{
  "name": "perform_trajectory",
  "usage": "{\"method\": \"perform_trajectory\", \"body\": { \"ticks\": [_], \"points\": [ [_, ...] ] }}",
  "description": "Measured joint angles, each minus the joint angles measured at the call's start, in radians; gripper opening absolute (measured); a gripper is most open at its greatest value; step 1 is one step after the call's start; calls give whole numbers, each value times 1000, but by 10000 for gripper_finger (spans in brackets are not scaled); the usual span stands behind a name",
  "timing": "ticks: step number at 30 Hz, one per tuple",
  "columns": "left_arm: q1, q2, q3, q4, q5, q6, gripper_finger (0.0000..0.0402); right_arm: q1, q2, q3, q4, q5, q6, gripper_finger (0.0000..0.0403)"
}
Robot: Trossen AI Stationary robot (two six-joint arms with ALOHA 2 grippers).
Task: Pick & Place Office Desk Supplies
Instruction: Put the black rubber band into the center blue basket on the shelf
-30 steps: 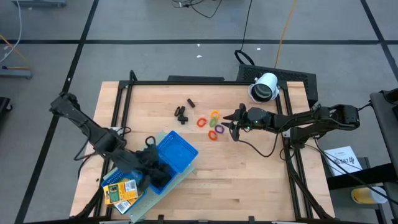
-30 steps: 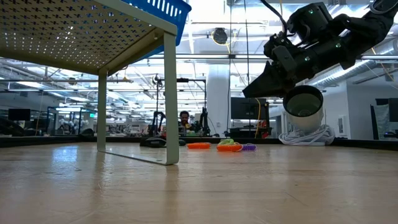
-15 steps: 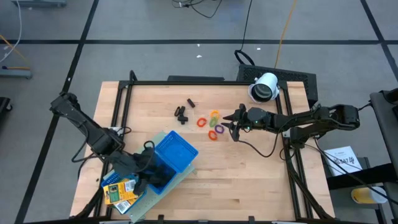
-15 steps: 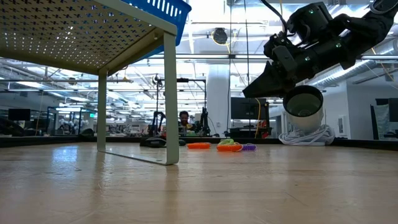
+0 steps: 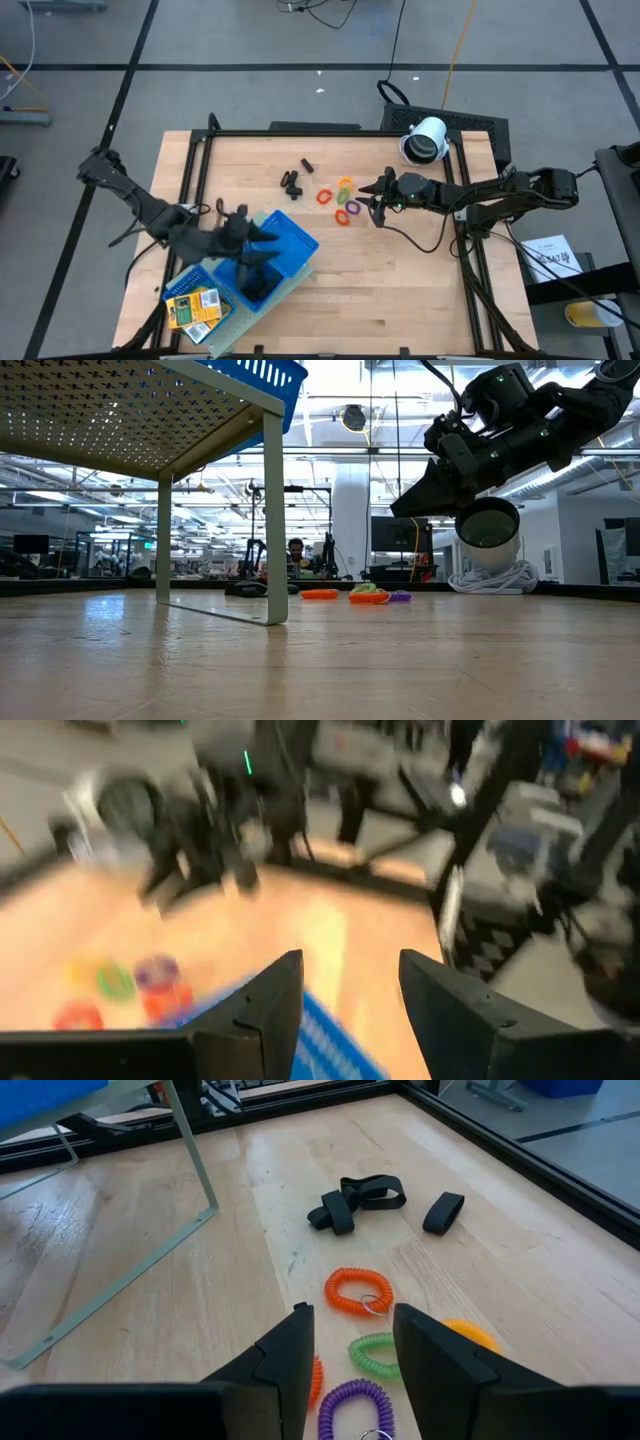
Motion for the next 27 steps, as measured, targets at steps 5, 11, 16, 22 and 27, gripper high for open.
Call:
{"method": "perform_trajectory", "body": {
  "ticks": [5, 11, 16, 22, 27],
  "points": [
    [87, 6, 0, 185, -79, 232, 177, 0, 0, 0, 0, 0, 0, 128],
    [207, 6, 0, 365, -148, 514, 177, 0, 0, 0, 0, 0, 0, 128],
    [341, 33, 1, 394, -160, 464, 177, 0, 0, 0, 0, -1, 0, 128],
    [493, 123, 0, 362, -159, 334, 177, 0, 0, 0, 0, -4, 0, 128],
    [605, 224, 0, 261, -156, 220, 177, 0, 0, 0, 0, -4, 0, 128]
  ]
}}
